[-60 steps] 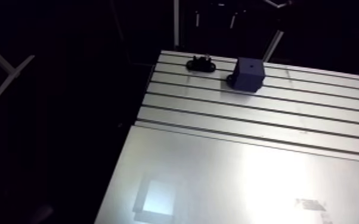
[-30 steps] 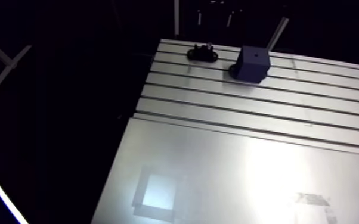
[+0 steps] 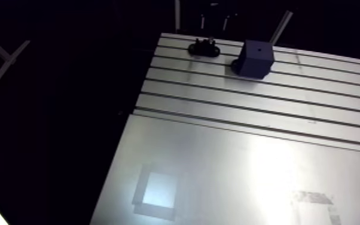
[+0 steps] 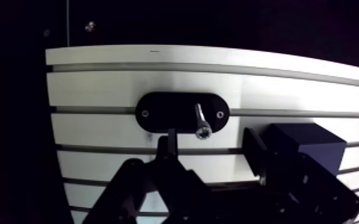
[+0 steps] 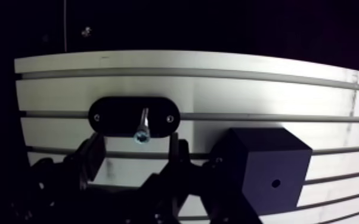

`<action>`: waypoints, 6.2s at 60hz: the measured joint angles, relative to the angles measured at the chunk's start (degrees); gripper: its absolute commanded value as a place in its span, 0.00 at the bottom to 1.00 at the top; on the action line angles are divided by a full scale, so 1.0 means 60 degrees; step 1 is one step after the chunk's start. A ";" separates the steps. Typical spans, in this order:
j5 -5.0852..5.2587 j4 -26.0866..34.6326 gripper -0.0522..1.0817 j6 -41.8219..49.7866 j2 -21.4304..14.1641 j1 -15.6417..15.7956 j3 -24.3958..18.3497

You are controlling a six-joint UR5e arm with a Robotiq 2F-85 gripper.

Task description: Pick up the M10 bolt and insert it into the hole until fully seated.

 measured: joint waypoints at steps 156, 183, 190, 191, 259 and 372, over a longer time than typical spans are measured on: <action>0.0097 -0.0544 0.51 -0.0194 0.0386 -0.0029 0.0246; 0.0095 -0.0505 0.54 -0.0194 0.0386 -0.0014 0.0291; 0.0090 -0.0503 0.55 -0.0195 0.0386 -0.0014 0.0291; 0.0089 -0.0503 0.55 -0.0194 0.0386 -0.0014 0.0292; 0.0081 -0.0486 0.68 -0.0194 0.0387 -0.0024 0.0317; 0.0204 0.2939 1.00 -0.0798 -0.1358 -0.1218 -0.1749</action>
